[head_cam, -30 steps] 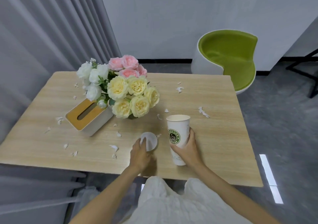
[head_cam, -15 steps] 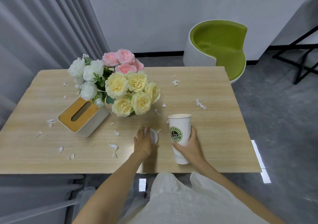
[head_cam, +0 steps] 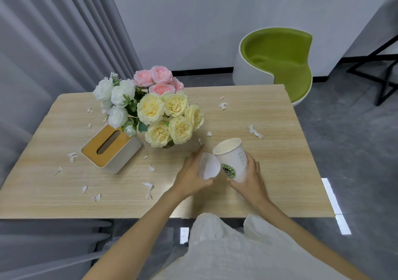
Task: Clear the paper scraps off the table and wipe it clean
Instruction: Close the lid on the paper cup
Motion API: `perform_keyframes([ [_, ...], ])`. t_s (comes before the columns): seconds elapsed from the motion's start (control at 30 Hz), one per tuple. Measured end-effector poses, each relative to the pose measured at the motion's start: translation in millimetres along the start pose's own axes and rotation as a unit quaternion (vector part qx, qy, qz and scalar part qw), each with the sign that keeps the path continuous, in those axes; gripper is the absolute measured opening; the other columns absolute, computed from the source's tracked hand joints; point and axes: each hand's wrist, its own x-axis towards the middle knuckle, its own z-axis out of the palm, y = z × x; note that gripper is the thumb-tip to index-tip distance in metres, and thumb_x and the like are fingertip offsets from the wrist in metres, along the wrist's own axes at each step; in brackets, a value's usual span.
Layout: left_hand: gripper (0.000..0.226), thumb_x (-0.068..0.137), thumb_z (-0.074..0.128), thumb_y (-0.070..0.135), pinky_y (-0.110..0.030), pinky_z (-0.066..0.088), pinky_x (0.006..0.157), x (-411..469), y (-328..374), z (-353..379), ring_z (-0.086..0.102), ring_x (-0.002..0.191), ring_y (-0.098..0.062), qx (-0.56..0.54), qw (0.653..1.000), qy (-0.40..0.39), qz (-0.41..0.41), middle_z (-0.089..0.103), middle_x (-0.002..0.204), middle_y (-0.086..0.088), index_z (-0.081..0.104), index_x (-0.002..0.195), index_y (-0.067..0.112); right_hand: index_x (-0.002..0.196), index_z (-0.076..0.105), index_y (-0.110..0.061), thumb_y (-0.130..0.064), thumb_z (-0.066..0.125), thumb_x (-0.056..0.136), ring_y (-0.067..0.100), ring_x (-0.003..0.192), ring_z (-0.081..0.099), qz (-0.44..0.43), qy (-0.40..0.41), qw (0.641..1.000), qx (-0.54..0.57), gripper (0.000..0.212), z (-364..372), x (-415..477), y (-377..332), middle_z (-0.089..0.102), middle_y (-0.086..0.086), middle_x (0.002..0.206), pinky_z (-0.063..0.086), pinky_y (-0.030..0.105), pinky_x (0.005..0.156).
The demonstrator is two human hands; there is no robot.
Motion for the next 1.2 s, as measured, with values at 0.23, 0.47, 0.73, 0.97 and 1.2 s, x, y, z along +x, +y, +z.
perform_keyframes([
  [0.23,0.109,0.071,0.075,0.052,-0.037,0.031,0.110,1,31,-26,0.018,0.144,-0.013,-0.068,0.996,-0.032,0.049,0.018,0.156,0.009,-0.006,0.144,0.053,0.144,0.024,-0.027,-0.026,0.082,0.064,0.021,0.108,0.050,-0.017,0.034,0.997,-0.070,0.099,-38,6,-2,0.038,0.000,0.127,0.045,0.032,0.071],
  [0.47,0.111,0.069,0.081,0.044,-0.027,0.034,0.099,11,72,-13,0.040,0.120,-0.003,-0.116,0.989,-0.010,0.087,0.039,0.140,0.005,0.005,0.148,0.039,0.145,0.020,-0.035,-0.044,0.076,0.064,0.020,0.105,0.052,-0.008,0.049,0.995,-0.084,0.099,-77,-9,7,0.036,-0.004,0.123,0.053,0.044,0.074],
  [0.73,0.112,0.065,0.082,0.049,-0.019,0.045,0.084,31,99,-2,0.051,0.110,0.002,-0.233,0.971,-0.036,0.042,0.048,0.124,0.005,0.006,0.147,0.045,0.148,0.014,-0.036,-0.032,0.073,0.068,0.018,0.109,0.046,0.004,0.027,0.991,-0.128,0.099,-79,-22,12,0.039,-0.005,0.124,0.043,0.029,0.079],
  [0.97,0.045,0.084,0.069,0.035,-0.017,0.048,0.077,48,120,-4,0.062,0.105,-0.011,-0.236,0.965,-0.114,-0.001,0.063,0.119,-0.001,0.054,0.122,0.018,0.149,0.014,-0.036,-0.045,0.072,0.069,0.014,0.108,0.041,-0.003,0.045,0.983,-0.180,0.099,-83,-27,8,0.041,-0.006,0.120,0.036,0.025,0.079],
  [1.2,0.042,0.090,0.057,0.046,-0.020,0.045,0.074,52,133,-1,0.058,0.108,-0.010,-0.217,0.964,-0.153,0.004,0.060,0.121,0.004,0.055,0.124,0.023,0.149,0.007,-0.040,-0.045,0.069,0.072,0.015,0.102,0.047,-0.012,0.034,0.975,-0.219,0.099,-94,-25,9,0.039,-0.005,0.118,0.037,0.024,0.072],
])
